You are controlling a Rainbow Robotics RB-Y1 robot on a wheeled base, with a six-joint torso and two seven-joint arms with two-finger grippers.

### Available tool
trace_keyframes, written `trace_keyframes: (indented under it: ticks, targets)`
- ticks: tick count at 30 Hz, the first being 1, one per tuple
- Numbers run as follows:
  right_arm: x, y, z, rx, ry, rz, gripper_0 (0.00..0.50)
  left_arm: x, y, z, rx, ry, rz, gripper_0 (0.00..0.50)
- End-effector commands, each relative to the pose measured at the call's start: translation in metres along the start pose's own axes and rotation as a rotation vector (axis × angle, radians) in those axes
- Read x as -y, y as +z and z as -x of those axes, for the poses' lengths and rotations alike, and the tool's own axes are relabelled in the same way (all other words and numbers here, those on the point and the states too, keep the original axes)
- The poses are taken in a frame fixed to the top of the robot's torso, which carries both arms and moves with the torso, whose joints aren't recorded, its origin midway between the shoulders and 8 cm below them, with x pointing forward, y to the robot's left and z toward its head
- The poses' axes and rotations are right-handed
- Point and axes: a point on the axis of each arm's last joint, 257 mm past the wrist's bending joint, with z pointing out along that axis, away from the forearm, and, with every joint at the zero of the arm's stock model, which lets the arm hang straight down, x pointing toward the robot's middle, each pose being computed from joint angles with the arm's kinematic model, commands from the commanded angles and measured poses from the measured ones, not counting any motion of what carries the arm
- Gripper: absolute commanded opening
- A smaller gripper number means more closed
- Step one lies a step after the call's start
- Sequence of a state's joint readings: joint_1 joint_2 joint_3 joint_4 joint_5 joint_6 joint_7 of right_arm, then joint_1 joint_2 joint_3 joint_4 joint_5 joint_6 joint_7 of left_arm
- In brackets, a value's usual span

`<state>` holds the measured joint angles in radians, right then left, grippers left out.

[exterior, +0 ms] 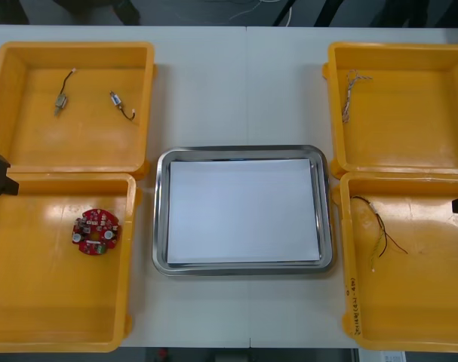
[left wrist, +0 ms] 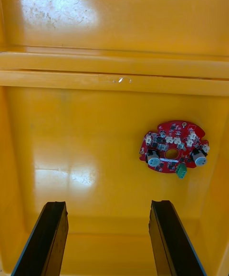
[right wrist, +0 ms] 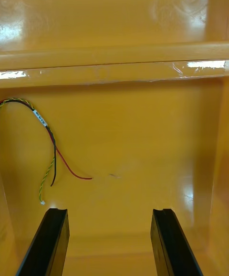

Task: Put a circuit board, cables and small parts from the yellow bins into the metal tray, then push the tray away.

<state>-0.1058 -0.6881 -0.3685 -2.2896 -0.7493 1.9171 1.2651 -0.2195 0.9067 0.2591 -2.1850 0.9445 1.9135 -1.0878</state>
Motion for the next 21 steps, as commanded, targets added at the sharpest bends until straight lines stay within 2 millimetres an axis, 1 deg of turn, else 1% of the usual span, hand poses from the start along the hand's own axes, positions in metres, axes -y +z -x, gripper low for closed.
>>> trace_keyframes:
  ticks: [1,21]
  targets:
    - [0.0023,-0.0045,-0.0017,0.013,0.009,0.002,0.500,-0.0079,-0.0088,0.0021,0.023,0.066,0.021,0.500]
    - [0.0023,-0.0045,-0.0017,0.013,0.009,0.002,0.500,-0.0079,-0.0088,0.0021,0.023,0.066,0.021,0.500]
